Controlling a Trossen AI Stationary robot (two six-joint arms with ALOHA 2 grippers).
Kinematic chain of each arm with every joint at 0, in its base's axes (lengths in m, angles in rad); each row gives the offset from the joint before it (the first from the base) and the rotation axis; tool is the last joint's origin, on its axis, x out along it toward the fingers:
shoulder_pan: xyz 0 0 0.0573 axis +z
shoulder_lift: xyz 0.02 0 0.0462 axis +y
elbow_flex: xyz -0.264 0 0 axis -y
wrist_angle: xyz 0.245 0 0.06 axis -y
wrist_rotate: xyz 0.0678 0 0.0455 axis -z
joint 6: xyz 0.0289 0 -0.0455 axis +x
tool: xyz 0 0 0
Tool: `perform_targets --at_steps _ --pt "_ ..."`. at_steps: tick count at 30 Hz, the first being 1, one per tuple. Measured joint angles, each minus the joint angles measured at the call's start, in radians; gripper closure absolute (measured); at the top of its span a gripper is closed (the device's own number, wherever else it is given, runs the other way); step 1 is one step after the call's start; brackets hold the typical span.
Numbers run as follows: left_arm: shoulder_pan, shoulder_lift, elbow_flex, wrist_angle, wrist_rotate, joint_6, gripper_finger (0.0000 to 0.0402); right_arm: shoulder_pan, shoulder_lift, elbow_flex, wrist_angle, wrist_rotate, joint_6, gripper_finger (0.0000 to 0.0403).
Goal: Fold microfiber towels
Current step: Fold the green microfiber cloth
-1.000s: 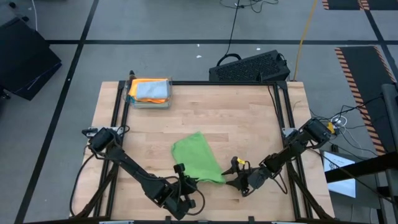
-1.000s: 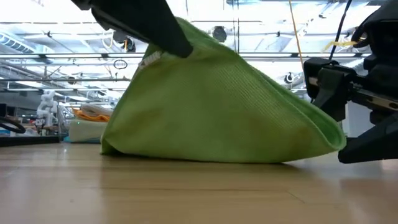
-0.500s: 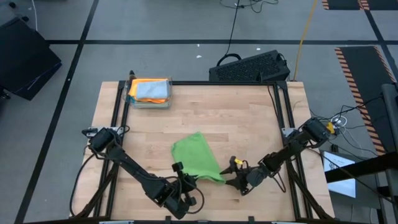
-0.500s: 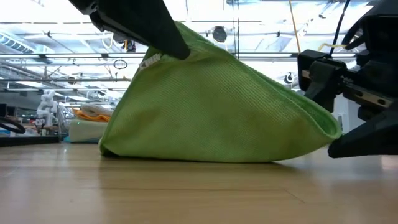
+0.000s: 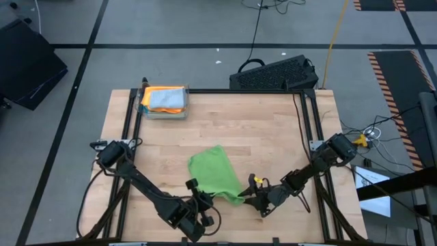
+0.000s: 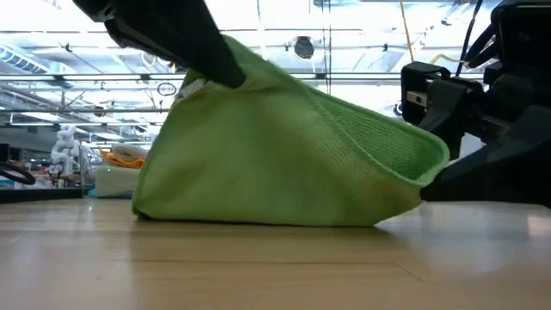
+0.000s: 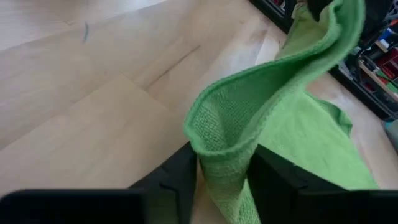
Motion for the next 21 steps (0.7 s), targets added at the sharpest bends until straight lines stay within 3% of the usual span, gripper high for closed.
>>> perform_targets --at_steps 5,21 --pt "-0.018 0.000 0.000 -0.097 0.000 -0.109 0.0397 0.032 -0.001 0.001 0.002 0.032 -0.028 0.0304" --pt "-0.031 0.000 0.000 -0.130 -0.009 -0.180 0.0395 0.047 0.002 0.005 0.034 0.048 -0.042 0.0180"
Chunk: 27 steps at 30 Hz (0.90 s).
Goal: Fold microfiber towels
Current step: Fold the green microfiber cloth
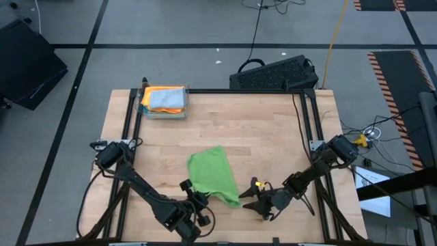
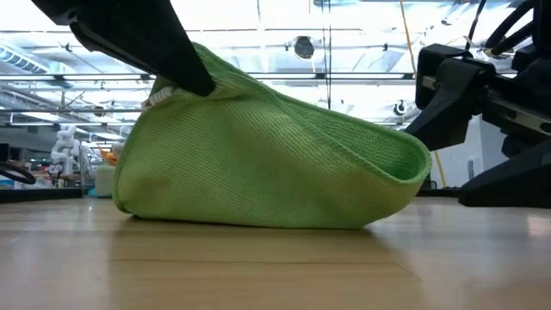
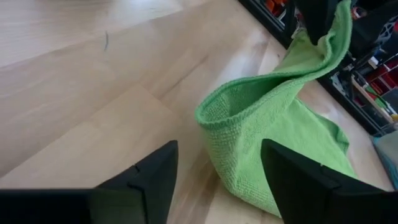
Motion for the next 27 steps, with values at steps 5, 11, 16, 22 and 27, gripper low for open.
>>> perform_targets --at_steps 5,11,16,22,27 --pt "0.001 0.000 0.000 0.000 0.000 -0.016 0.0390 -0.024 0.040 0.061 -0.031 -0.004 0.020 0.0184" --pt "0.000 0.000 0.000 -0.002 0.000 -0.023 0.0396 -0.035 0.075 0.101 -0.034 0.009 0.032 0.0200" --pt "0.000 0.000 0.000 -0.021 0.001 -0.050 0.0391 -0.028 0.075 0.101 -0.029 0.009 0.037 0.0249" --pt "-0.003 0.000 0.000 -0.021 0.012 -0.056 0.0391 -0.003 0.048 0.098 -0.033 0.009 0.014 0.0381" --pt "-0.033 0.001 0.000 -0.018 0.023 -0.060 0.0396 -0.003 -0.038 0.098 -0.103 -0.001 0.050 0.0386"
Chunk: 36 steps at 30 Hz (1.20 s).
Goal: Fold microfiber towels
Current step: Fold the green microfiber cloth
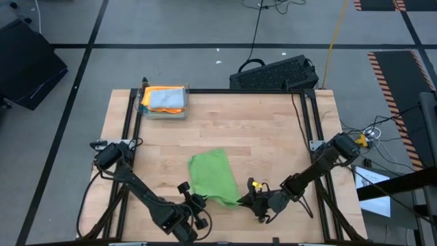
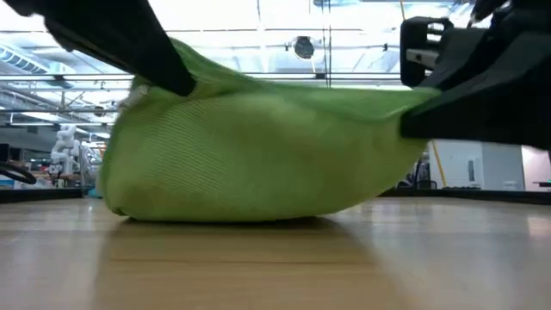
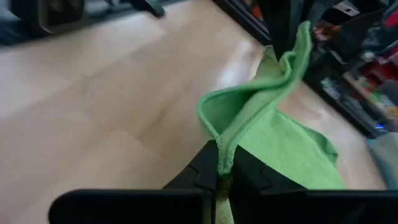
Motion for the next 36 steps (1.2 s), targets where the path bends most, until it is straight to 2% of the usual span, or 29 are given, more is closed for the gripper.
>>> perform_targets --at_steps 4,8,14,18,22,24,31,36 --pt "-0.043 0.000 0.000 0.074 0.007 -0.003 0.0390 -0.005 -0.082 0.000 -0.090 -0.141 0.077 0.0394" --pt "-0.081 0.000 0.000 0.150 -0.001 0.015 0.0394 -0.041 -0.140 0.001 -0.095 -0.258 0.205 0.0398" --pt "-0.082 0.000 0.000 0.058 -0.067 -0.044 0.0390 -0.150 -0.150 0.001 -0.089 -0.261 0.321 0.0400" --pt "-0.061 0.000 0.000 -0.066 -0.027 -0.107 0.0396 -0.224 -0.150 0.001 -0.074 -0.264 0.369 0.0400" --pt "-0.049 0.000 0.000 -0.179 -0.004 -0.200 0.0389 -0.298 -0.150 0.002 -0.069 -0.336 0.378 0.0399" --pt "-0.041 0.000 0.000 -0.215 -0.001 -0.226 0.0387 -0.330 -0.150 0.002 -0.077 -0.340 0.378 0.0399" --pt "0.037 0.000 0.000 -0.237 0.049 -0.193 0.0391 -0.424 -0.137 0.003 -0.121 -0.368 0.385 0.0399" --pt "0.106 0.000 0.000 -0.237 0.108 -0.093 0.0389 -0.459 -0.103 0.003 -0.135 -0.388 0.402 0.0399"
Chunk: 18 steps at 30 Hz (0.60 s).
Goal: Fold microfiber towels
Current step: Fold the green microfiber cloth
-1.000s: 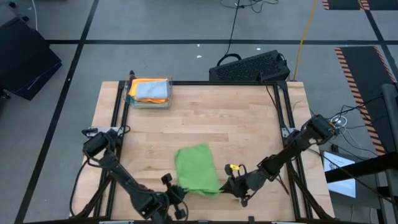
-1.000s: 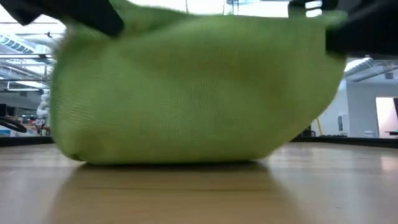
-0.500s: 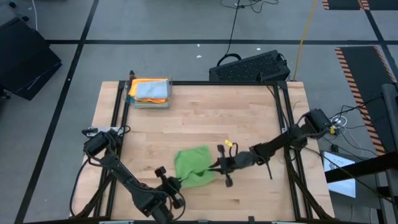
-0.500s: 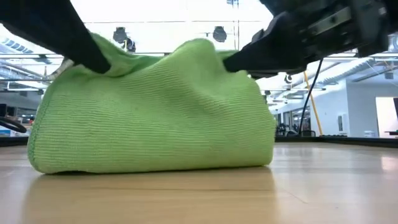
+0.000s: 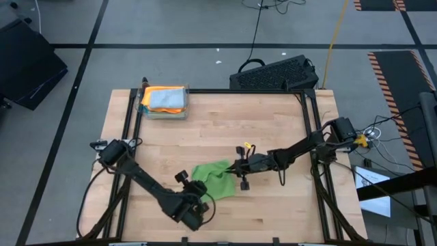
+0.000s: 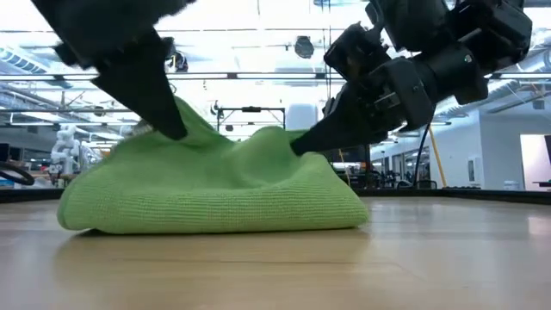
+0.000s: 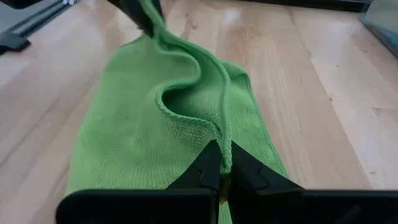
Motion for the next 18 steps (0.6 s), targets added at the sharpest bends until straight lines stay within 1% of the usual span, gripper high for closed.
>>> perform_targets --at_steps 3,5,9,12,15,18 --pt "0.033 0.000 -0.001 -0.006 0.031 0.036 0.0396 -0.012 0.000 0.000 -0.002 -0.002 -0.015 0.0399" --pt "0.051 0.000 -0.014 0.003 0.042 0.041 0.0393 -0.027 0.000 0.000 -0.018 -0.002 -0.023 0.0399" --pt "0.084 0.000 -0.065 0.005 0.111 0.003 0.0377 -0.059 0.000 0.000 -0.053 0.000 -0.032 0.0399" --pt "0.101 0.000 -0.087 0.005 0.129 -0.019 0.0381 -0.077 0.000 0.000 -0.061 -0.003 -0.051 0.0396" --pt "0.113 0.000 -0.088 0.007 0.131 -0.015 0.0390 -0.089 0.000 0.000 -0.061 -0.003 -0.067 0.0382" --pt "0.121 0.000 -0.089 0.005 0.136 -0.018 0.0392 -0.094 0.000 0.000 -0.061 0.000 -0.064 0.0352"
